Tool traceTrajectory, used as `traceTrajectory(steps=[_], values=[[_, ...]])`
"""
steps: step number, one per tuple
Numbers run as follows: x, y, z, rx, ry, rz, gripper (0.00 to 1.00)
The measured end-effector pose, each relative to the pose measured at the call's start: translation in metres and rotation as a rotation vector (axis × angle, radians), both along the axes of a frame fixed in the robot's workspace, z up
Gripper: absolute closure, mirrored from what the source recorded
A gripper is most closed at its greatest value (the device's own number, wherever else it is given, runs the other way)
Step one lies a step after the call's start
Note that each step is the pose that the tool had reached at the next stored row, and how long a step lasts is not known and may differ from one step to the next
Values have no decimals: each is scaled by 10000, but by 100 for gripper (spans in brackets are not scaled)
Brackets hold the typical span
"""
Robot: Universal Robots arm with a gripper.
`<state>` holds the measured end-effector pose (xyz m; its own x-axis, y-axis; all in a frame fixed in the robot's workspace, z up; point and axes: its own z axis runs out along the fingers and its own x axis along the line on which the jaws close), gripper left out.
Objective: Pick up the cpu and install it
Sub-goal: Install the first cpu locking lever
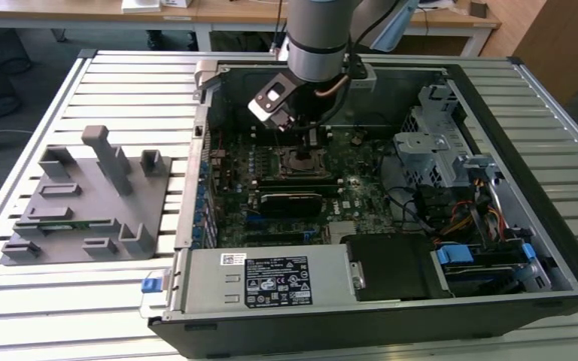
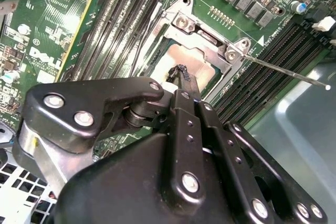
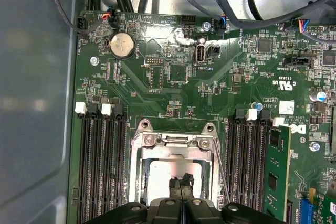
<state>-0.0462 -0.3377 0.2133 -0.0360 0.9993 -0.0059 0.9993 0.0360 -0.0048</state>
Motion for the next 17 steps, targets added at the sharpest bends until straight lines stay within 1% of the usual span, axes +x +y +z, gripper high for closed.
traceTrajectory(steps=[17], values=[[0, 0, 124, -11, -1, 0, 89]])
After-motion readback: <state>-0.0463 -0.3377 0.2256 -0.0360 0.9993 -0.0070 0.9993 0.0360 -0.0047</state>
